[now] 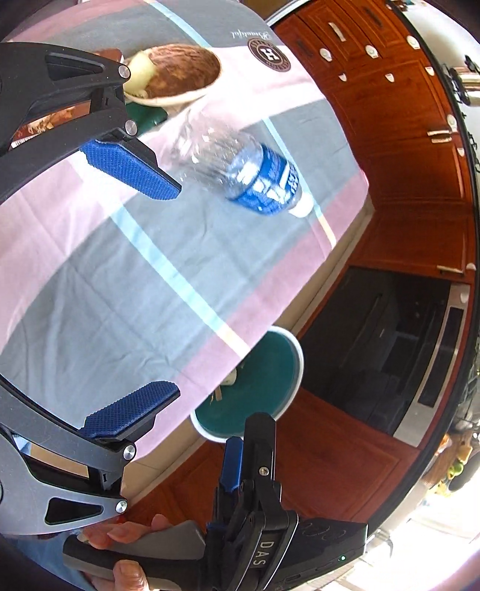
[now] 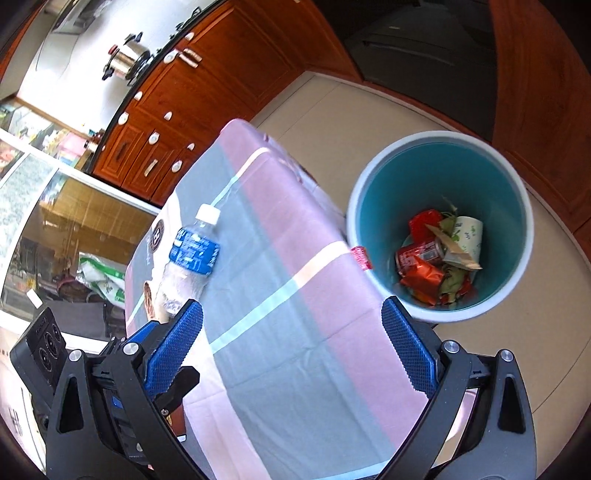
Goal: Collect trash
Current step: 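Move both tools back to the table toward the brown bowl, then close the right tool on the rim of the brown bowl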
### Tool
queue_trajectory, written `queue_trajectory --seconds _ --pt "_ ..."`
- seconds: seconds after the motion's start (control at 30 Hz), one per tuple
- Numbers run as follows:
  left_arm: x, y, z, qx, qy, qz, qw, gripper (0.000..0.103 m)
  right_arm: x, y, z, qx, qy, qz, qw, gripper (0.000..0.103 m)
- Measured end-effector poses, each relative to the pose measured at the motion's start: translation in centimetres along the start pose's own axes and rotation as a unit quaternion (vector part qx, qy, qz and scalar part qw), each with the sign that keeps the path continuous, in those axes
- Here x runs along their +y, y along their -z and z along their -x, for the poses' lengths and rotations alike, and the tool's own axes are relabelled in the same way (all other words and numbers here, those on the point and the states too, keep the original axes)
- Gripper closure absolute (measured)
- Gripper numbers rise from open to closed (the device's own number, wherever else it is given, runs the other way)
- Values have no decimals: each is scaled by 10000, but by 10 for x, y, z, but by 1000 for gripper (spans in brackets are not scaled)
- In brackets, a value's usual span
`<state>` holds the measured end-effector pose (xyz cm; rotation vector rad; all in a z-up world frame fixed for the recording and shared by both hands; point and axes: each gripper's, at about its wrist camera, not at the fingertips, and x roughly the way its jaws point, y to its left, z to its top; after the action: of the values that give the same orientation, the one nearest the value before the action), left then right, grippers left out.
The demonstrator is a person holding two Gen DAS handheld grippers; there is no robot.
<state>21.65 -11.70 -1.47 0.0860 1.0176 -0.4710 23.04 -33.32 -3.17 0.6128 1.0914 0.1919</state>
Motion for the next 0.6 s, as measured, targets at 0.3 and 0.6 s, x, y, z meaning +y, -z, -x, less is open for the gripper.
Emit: queue_trajectory --seconds 0.3,0.6 --pt "93 32 36 -118 -464 473 9977 4 77 21 -37 402 -61 681 9968 10" --pt "180 57 45 21 -867 1084 9903 4 156 36 -72 619 -133 1426 9877 10"
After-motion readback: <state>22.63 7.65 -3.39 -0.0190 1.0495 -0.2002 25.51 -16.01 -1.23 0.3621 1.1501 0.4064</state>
